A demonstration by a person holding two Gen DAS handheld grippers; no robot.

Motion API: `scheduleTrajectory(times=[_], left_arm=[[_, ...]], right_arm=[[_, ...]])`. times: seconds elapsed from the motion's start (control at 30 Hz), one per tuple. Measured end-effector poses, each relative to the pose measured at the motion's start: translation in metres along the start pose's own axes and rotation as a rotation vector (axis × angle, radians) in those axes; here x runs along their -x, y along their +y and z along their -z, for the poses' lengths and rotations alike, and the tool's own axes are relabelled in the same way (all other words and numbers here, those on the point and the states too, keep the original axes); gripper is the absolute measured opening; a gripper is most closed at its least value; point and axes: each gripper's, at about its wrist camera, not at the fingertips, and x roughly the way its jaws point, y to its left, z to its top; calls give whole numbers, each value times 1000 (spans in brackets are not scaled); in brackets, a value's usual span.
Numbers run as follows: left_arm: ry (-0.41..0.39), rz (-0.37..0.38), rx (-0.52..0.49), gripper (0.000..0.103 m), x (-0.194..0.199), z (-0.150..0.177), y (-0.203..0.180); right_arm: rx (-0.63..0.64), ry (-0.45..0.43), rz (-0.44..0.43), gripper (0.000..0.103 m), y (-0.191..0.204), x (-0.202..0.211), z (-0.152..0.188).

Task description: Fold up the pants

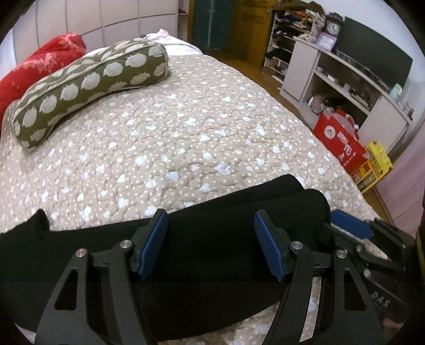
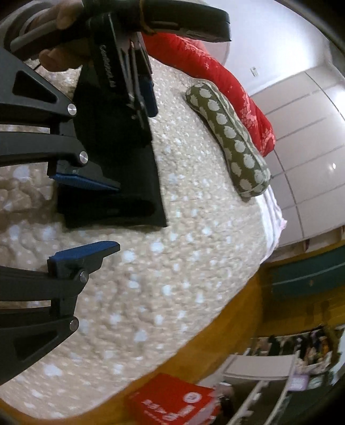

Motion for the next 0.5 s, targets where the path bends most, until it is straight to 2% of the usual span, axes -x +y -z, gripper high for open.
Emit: scheduleTrajectory(times=[0.1, 0.13, 0.17, 0.2, 0.27, 0.4, 0.5], left_arm=[[-6, -9, 36, 68, 5, 3, 11], [-6, -13, 49, 68, 6, 3, 15], [-5, -14, 56, 68, 7, 3, 17], [-2, -16, 60, 68, 5, 3, 19], [2, -26, 59, 68, 6, 4, 22], [-9, -32, 77, 68, 7, 3, 28], [-10, -20, 102, 68, 5, 0, 29]], right_arm=[[45, -32, 8, 35, 6, -10, -16], [55, -36, -5, 24, 7, -16, -20], [58, -29, -17, 6, 8, -20, -22], [57, 5, -37, 2, 9, -31, -25], [74, 23, -40, 2, 9, -35, -28], [64, -71, -45, 1, 6, -11, -42], [105, -115, 23, 0, 8, -8, -46]])
